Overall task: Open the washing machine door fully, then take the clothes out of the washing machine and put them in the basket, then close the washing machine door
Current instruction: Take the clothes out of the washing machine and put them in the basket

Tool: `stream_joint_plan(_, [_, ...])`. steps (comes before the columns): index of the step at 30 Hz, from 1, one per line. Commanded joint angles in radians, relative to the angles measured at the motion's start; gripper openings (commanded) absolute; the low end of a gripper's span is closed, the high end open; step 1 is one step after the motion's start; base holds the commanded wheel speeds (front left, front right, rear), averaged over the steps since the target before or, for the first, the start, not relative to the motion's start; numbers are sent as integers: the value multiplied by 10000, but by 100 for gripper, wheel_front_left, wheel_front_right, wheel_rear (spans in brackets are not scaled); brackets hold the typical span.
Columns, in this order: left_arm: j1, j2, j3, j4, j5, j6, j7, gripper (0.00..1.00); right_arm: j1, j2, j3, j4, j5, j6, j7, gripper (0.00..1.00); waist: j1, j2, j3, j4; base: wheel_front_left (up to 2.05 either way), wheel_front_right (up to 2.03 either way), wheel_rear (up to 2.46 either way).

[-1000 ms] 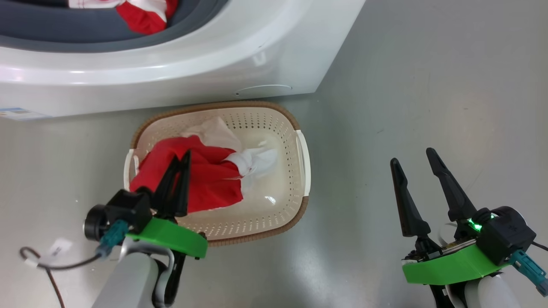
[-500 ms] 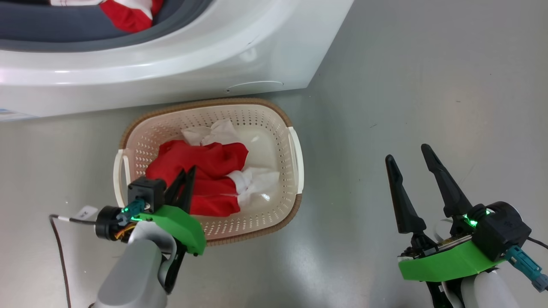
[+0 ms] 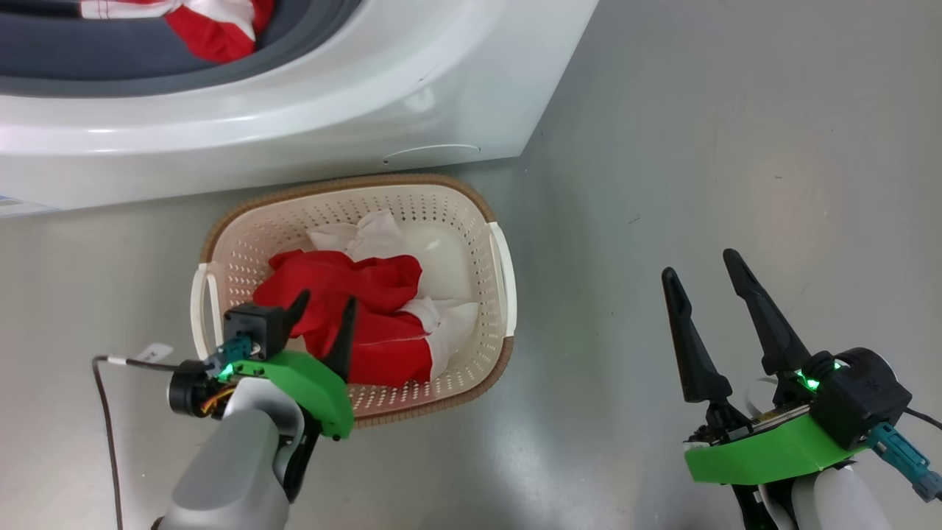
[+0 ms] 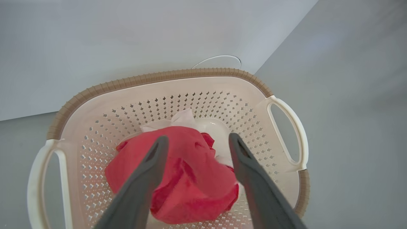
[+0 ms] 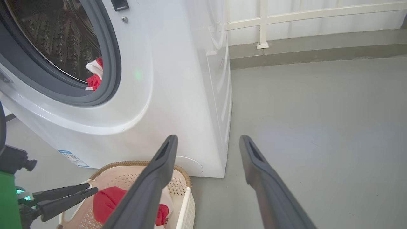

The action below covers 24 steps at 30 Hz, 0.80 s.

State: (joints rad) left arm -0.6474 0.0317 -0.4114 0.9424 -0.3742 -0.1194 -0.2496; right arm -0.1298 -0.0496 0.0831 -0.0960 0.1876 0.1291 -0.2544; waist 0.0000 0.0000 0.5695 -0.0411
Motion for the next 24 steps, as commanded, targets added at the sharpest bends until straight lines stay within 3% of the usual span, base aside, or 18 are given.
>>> stream_joint_plan(1, [-94,189,137,-74,-155,-73,-122,100,13,-6,262,-167,14,16,-74,100,0,0,-32,-12,0,0,0])
stream_joint_plan(12, [118,186,637,-1567,-361,116,-122,100,67,-6,234,-112,62,16,-74,100,0,0,-332,76,0,0,0])
stream_joint_plan(17, [545,186,1136,-2730,-19,542,-122,100,121,-6,256,-82,97,16,-74,100,0,0,-619,105,0,0,0])
stream_joint_plan(24, [1613,186,1757,-4488,176,638,-122,100,257,-6,284,-30,143,16,-74,100,0,0,-1133,110,0,0,0])
